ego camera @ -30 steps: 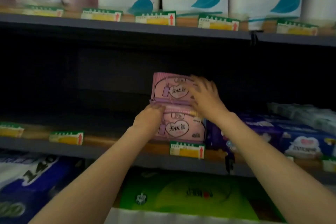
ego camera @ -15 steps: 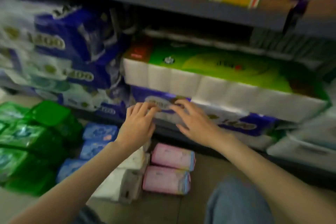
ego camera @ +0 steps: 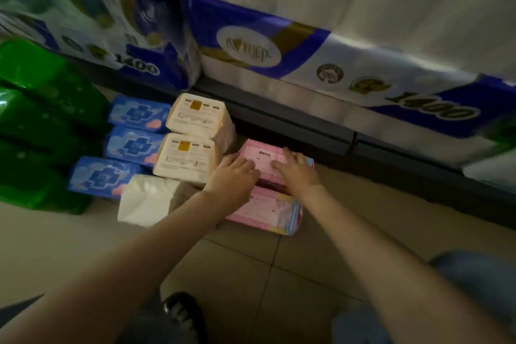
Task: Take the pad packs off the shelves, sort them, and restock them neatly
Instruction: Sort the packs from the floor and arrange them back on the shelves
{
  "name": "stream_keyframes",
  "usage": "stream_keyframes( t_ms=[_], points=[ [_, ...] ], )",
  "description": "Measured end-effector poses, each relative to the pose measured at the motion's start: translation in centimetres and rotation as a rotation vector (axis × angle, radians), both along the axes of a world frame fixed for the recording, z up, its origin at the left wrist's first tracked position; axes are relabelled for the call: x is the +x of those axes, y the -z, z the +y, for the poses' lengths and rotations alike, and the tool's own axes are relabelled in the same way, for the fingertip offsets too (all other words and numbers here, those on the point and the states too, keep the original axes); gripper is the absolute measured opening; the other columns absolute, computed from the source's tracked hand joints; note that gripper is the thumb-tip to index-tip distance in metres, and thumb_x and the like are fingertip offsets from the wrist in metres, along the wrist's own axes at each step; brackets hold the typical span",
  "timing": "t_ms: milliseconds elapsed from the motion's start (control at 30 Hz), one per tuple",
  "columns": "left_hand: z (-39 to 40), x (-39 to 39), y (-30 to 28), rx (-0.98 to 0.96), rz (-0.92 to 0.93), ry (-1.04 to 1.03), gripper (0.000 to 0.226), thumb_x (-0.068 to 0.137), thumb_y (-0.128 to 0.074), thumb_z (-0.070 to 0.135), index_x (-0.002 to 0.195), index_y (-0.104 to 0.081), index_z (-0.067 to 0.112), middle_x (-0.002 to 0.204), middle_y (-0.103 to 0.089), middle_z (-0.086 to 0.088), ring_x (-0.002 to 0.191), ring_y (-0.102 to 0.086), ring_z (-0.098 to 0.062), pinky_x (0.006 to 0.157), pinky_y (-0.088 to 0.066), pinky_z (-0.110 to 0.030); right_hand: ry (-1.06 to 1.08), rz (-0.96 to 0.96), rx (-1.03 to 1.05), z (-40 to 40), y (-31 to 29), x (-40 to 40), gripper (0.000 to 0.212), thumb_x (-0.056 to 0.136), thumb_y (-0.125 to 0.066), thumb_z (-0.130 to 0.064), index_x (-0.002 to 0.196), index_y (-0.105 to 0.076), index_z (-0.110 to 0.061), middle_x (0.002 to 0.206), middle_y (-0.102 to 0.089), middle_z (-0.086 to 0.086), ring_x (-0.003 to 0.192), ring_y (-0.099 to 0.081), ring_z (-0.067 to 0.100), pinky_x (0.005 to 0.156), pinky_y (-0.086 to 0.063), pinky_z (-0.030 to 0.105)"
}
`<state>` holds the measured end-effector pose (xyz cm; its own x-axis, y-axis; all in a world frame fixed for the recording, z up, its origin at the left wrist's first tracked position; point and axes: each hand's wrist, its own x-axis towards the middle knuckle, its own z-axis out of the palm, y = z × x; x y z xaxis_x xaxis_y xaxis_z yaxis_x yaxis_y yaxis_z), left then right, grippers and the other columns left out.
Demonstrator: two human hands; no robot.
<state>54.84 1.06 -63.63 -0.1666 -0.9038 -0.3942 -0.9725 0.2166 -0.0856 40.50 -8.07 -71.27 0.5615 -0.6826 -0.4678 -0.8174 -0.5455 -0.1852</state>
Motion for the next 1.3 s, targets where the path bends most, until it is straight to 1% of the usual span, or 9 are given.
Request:
stream_keyframes(
  t_ms=[267,400,533,700,800,1000,1133,1233,1300],
  points=[
    [3.0,-0.1,5.1,0.215,-0.108,0.046,0.085,0.086,-0.061,0.030,0.147,-0.007,0.004,0.156,-0.003,-0.016,0.144,-0.007,-0.029,0.118,-0.008,-0.040,-0.083,0.089,-0.103,-0.5,-1.2,-1.7,0.054,0.087,-0.058,-0.026,0.136,-0.034,-0.026,0.131,-0.045,0.011,0.117,-0.035,0.028,0.090,-0.037,0.039],
    [1.9,-1.8,5.7,0.190,-0.054,0.097,0.075,0.084,-0.062,0.024,0.142,-0.017,0.008,0.148,-0.025,-0.013,0.138,-0.022,-0.029,0.116,-0.013,-0.042,0.057,0.103,-0.011,-1.2,-3.3,-3.4,0.062,0.080,-0.068,-0.034,0.132,-0.035,-0.026,0.124,-0.051,0.007,0.119,-0.035,0.028,0.095,-0.034,0.042],
    [0.4,-3.4,3.1,0.239,-0.007,0.136,0.091,0.075,-0.073,0.042,0.141,-0.018,0.012,0.141,-0.034,-0.009,0.129,-0.036,-0.025,0.111,-0.026,-0.038,0.064,0.096,0.009,-2.2,-7.9,-4.5,0.064,0.076,-0.072,-0.032,0.129,-0.036,-0.026,0.123,-0.048,0.007,0.119,-0.036,0.031,0.092,-0.036,0.039],
    [-3.5,-2.6,-6.7,0.483,0.230,0.049,0.083,0.067,-0.081,0.036,0.134,-0.034,0.022,0.132,-0.046,-0.003,0.117,-0.047,-0.023,0.098,-0.043,-0.036,-0.054,0.073,0.088,-3.2,-16.9,-6.3,0.059,0.073,-0.074,-0.034,0.122,-0.042,-0.026,0.121,-0.048,0.001,0.103,-0.044,0.019,0.081,-0.043,0.034],
    [-5.4,-0.8,-14.9,0.589,0.247,-0.005,0.072,0.067,-0.080,0.033,0.126,-0.039,0.023,0.126,-0.047,0.003,0.112,-0.048,-0.019,0.095,-0.046,-0.038,-0.079,-0.028,0.074,-3.7,-24.2,-6.6,0.054,0.076,-0.072,-0.037,0.122,-0.045,-0.028,0.118,-0.046,-0.007,0.101,-0.042,0.011,0.077,-0.039,0.028],
    [-5.6,3.2,-33.3,0.411,0.300,-0.081,0.055,0.053,-0.081,0.032,0.093,-0.043,0.032,0.096,-0.048,0.015,0.092,-0.047,-0.009,0.077,-0.042,-0.025,-0.057,-0.308,-0.072,-4.3,-41.0,-5.6,0.046,0.074,-0.076,-0.035,0.112,-0.049,-0.033,0.115,-0.048,-0.007,0.102,-0.051,0.014,0.079,-0.045,0.028],
    [-4.3,6.5,-43.3,0.192,0.409,-0.050,0.054,0.038,-0.075,0.042,0.083,-0.045,0.040,0.092,-0.052,0.020,0.082,-0.048,0.003,0.066,-0.040,-0.012,-0.082,-0.520,-0.203,-3.4,-52.6,-5.5,0.043,0.068,-0.080,-0.031,0.100,-0.052,-0.039,0.109,-0.051,-0.019,0.098,-0.050,-0.004,0.079,-0.043,0.014],
    [-3.3,8.0,-49.2,0.059,0.514,-0.003,0.047,0.039,-0.071,0.045,0.080,-0.047,0.045,0.089,-0.053,0.029,0.084,-0.053,0.005,0.069,-0.043,-0.014,-0.067,-0.714,-0.310,-2.8,-59.5,-5.9,0.043,0.065,-0.081,-0.027,0.096,-0.055,-0.039,0.115,-0.056,-0.010,0.110,-0.052,0.009,0.088,-0.044,0.027],
    [-3.1,8.5,-51.8,-0.041,0.615,0.032,0.047,0.043,-0.074,0.040,0.083,-0.050,0.039,0.093,-0.058,0.028,0.089,-0.059,0.001,0.070,-0.050,-0.021,-0.076,-0.812,-0.428,-2.8,-62.6,-5.9,0.038,0.068,-0.080,-0.023,0.095,-0.056,-0.036,0.115,-0.057,-0.004,0.110,-0.053,0.011,0.084,-0.042,0.022]
  ],
)
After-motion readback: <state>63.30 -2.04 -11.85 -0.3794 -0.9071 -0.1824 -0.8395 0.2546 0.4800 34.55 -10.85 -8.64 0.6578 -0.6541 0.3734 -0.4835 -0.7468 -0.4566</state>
